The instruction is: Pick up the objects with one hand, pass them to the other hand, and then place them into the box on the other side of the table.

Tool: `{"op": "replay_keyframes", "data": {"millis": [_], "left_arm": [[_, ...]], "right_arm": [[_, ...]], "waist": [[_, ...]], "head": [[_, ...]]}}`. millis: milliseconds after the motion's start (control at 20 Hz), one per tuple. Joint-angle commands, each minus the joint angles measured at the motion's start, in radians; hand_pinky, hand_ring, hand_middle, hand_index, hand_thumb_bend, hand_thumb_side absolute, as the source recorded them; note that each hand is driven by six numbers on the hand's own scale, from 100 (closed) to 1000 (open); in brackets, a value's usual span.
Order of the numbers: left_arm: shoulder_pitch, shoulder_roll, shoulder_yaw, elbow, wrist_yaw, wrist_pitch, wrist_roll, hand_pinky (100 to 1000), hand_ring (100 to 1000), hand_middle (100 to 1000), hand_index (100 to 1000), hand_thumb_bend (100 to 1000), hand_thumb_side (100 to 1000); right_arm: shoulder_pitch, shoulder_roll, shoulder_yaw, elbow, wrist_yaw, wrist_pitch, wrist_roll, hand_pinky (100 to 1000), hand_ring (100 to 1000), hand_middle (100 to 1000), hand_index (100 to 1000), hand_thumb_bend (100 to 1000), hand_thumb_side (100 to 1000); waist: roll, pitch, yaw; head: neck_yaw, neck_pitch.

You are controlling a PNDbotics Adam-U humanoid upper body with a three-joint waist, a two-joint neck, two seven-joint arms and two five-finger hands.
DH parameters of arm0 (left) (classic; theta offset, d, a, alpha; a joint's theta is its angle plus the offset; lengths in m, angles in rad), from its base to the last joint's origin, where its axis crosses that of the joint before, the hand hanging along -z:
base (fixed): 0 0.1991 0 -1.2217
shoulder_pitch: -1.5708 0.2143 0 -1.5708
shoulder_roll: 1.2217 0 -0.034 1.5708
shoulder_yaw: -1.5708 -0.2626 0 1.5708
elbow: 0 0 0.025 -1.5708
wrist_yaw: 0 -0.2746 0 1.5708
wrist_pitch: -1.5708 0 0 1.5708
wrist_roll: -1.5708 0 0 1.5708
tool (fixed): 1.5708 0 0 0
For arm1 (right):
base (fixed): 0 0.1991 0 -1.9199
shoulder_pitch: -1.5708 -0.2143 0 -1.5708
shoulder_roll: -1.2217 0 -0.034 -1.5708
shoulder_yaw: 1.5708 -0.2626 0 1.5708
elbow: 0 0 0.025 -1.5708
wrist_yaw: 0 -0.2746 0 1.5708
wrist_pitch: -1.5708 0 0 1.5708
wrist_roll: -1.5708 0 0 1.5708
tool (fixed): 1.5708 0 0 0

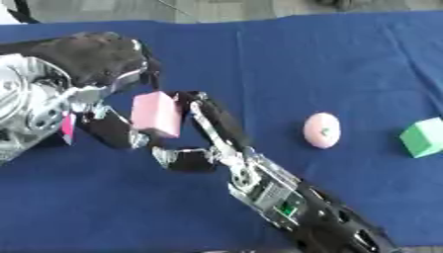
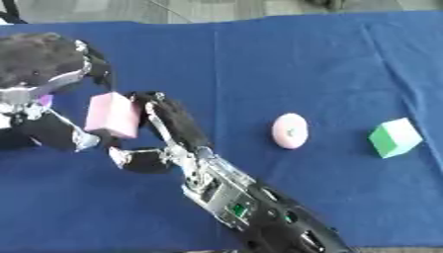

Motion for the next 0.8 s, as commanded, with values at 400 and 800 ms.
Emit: {"op": "replay_keyframes", "data": {"millis": [400, 800], "left_arm": [[-0.017, 0.007, 0.001, 0.026, 0.038, 0.186, -0.170, 760, 738, 677, 786, 448, 321], [-0.019, 0.001, -0.002, 0.037, 0.052, 0.190, -0.170, 749, 709, 623, 741, 392, 301]], "right_arm": [[-0.015, 0.001, 0.002, -0.004, 0.031, -0.029, -0.005, 766, 514, 489, 624, 100, 170], [-0.016, -0.001, 0.002, -0.003, 0.038, -0.034, -0.006, 766, 514, 488, 623, 100, 166]], "waist": [[0.005, -0.019, -0.005], [0.006, -0.020, -0.008]], "head": [[-0.003, -0.011], [-0.003, -0.009]]}}
